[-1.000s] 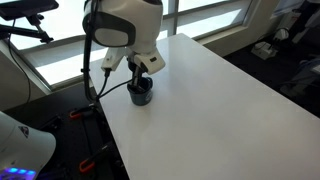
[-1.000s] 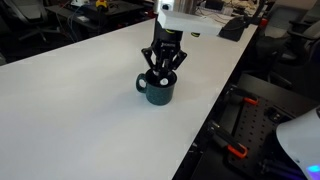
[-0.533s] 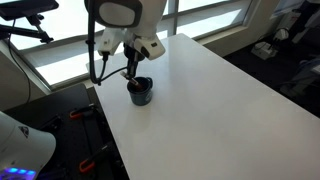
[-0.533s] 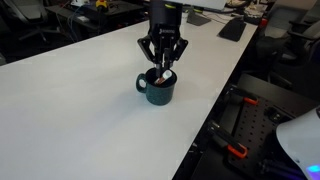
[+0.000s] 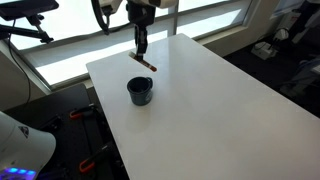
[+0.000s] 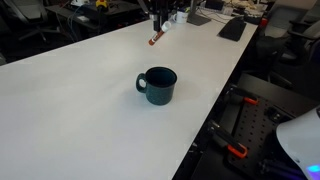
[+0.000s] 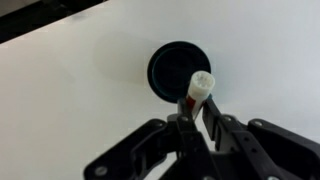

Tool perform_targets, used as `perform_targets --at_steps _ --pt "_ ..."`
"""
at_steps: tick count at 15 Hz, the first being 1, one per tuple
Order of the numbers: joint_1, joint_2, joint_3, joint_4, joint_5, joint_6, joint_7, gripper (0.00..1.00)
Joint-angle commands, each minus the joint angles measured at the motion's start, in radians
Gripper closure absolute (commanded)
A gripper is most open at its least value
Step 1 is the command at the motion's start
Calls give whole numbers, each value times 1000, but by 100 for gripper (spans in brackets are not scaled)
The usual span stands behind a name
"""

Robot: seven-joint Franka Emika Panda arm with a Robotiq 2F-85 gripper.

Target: Put the marker on the table

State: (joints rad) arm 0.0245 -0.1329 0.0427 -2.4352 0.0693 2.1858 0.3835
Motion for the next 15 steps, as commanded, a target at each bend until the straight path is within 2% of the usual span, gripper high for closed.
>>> perform_targets --at_steps 1,9,11,15 --pt "-27 -38 22 11 -194 39 100 95" --pt "-110 62 -9 -88 -588 271 318 95" --pt "-122 98 -28 -117 -706 302 402 95" --pt "-120 184 -87 -155 -1017 339 650 95"
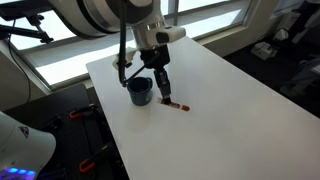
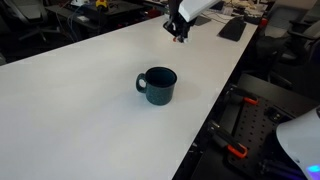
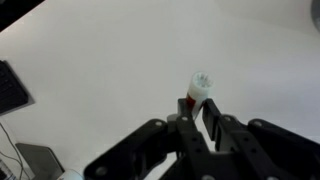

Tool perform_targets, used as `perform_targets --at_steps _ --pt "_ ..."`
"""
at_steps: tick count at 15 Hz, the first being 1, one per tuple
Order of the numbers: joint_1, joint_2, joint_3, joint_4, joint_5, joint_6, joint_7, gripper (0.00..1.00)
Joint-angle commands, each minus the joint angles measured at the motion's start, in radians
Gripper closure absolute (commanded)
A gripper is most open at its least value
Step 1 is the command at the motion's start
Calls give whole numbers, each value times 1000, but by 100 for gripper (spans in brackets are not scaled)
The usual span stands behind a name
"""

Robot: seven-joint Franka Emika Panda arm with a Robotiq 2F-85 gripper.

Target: Put the marker on the table

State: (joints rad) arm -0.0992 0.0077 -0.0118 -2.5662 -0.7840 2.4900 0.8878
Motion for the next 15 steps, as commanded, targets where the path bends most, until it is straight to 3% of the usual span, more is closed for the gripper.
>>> perform_targets --at_steps 1,6,11,12,13,15 --pt "9 67 -45 -33 -221 37 199 95" --pt "28 176 -62 -77 -412 78 388 95" --pt "12 265 -42 -101 -393 197 398 95" --pt "9 277 -40 -102 -373 205 381 56" --pt "6 287 -39 -101 -359 213 369 53" --pt "0 306 -36 -99 -327 231 351 39"
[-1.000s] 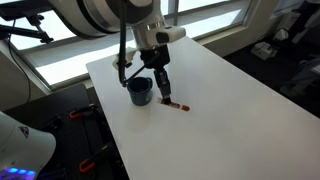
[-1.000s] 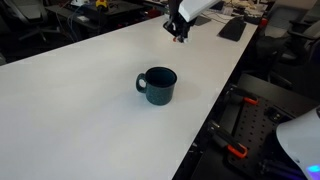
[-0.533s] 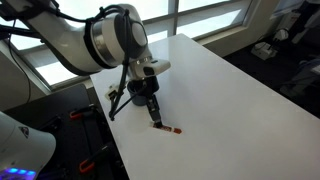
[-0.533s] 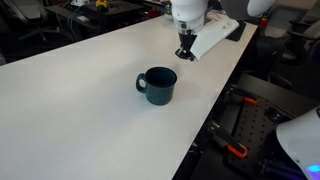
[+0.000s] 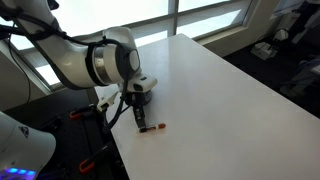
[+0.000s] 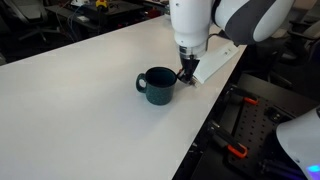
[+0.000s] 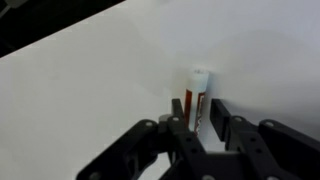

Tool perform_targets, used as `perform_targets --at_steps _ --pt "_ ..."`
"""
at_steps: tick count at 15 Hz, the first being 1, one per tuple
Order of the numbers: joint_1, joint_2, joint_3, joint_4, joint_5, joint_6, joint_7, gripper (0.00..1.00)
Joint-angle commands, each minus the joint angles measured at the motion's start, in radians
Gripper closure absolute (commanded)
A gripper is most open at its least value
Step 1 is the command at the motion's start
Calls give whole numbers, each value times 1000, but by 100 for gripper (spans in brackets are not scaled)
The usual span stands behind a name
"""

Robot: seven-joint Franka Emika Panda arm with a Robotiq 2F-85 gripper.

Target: Put the marker on the table

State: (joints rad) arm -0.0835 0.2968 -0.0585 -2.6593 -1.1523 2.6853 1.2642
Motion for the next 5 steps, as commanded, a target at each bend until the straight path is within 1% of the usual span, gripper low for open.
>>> perform_targets --at_steps 1,2,4,5 --pt "-18 23 12 -6 56 41 -32 33" --pt "-20 27 14 -6 77 44 -40 24" --pt "-31 26 22 -10 127 45 -77 11" --pt "-32 29 24 -7 153 34 -90 3"
